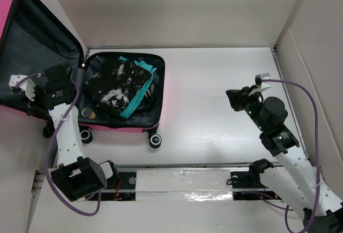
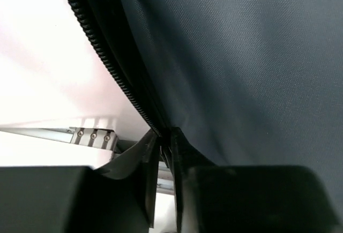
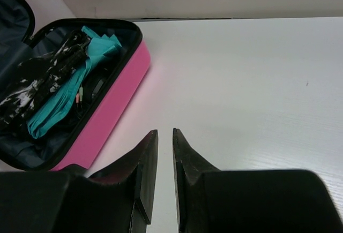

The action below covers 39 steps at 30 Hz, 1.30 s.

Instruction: Pack the luggage

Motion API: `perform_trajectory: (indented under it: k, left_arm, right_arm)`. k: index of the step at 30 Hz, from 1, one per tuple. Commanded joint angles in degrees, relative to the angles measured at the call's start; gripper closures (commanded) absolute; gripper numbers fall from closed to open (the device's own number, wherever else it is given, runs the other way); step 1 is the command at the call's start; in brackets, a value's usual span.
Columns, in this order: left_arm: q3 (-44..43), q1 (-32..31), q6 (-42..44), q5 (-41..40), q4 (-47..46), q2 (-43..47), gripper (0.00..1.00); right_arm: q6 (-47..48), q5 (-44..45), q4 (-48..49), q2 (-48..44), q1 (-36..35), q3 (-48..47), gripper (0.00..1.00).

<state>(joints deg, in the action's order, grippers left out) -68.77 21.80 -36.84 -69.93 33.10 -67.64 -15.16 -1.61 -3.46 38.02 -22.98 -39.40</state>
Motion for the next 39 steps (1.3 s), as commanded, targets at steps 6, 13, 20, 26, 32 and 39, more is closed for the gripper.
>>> perform_trajectory:
  k: [6, 13, 20, 26, 32, 39]
  left_arm:
    - [-1.8, -1.6, 4.0, 5.8, -6.0, 0.7, 1.0]
    - [9.3, -17.0, 13.6, 6.8, -19.4, 10.4, 1.0]
    - [16.8, -40.6, 23.0, 3.5, -26.8, 20.2, 1.0]
    - [20.5, -49.6, 24.0, 18.9, -24.8, 23.3, 1.0]
    - [22.3, -53.4, 27.7, 47.3, -23.9, 24.5, 1.0]
    - [18.2, -53.4, 29.0, 74.3, -12.4, 27.6, 0.4]
  right_arm:
    - [1.1, 1.3, 1.1, 1.3, -0.5, -3.1, 0.77]
    - [0.8, 0.6, 1.3, 2.8, -0.5, -3.4, 0.77]
    - [0.4, -0.2, 2.1, 4.7, -0.5, -3.4, 0.77]
    - [0.2, 0.9, 2.2, 6.1, -1.0, -3.4, 0.77]
    - [0.2, 1.2, 2.1, 7.4, -1.0, -3.6, 0.77]
    - [0.1, 1.3, 2.3, 7.4, -1.0, -3.6, 0.72]
